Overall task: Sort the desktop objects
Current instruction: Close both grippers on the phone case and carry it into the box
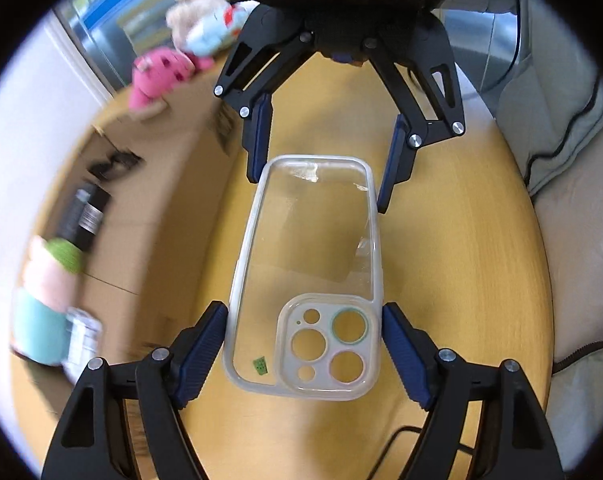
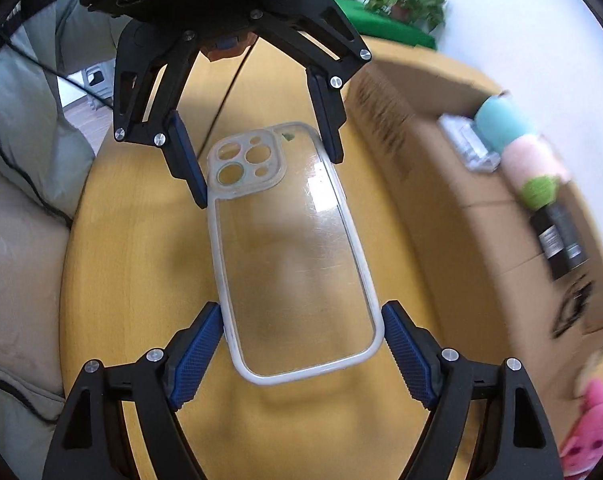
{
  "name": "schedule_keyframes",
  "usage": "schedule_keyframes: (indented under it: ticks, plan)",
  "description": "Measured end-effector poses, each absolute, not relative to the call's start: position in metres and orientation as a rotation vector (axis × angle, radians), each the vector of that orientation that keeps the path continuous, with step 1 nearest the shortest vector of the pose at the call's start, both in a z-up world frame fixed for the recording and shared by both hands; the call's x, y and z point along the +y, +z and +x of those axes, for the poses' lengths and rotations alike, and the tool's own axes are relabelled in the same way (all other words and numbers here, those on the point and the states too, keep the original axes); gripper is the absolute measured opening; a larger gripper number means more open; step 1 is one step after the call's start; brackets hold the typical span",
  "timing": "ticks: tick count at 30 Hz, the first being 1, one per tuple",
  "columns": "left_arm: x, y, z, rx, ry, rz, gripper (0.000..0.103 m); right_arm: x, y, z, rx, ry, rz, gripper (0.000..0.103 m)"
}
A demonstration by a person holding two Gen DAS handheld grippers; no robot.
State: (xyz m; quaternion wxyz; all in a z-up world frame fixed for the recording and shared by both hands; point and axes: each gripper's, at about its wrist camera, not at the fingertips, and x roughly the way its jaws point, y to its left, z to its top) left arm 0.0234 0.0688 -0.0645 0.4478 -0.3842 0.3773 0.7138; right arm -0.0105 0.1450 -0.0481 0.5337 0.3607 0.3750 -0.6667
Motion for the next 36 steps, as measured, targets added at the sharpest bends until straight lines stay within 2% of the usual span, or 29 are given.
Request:
schedule_keyframes:
  ticks: [6, 15, 20, 26, 36]
  plan:
    - [0.058, -0.01, -0.016, 1.013, 1.85, -0.86, 0.078, 0.104, 0.014, -0.046, 0.998, -1.667, 0.731, 0.08]
    - [0.017, 0.024, -0.087, 1.044, 1.878, -0.881, 0.078, 0.084, 0.048, -0.104, 1.019, -1.693, 0.674, 0.08]
    - [0.0, -0.001, -0.124, 1.019, 1.838, -0.972, 0.078, 0.076, 0.015, -0.132, 0.982, -1.667, 0.72, 0.08]
    - [-0.022, -0.055, -0.155, 0.949, 1.756, -1.148, 0.078, 0.057, -0.033, -0.152, 0.929, -1.607, 0.791, 0.08]
    - [-0.031, -0.122, -0.17, 0.867, 1.562, -1.34, 0.078, 0.036, -0.099, -0.165, 0.838, -1.493, 0.972, 0.08]
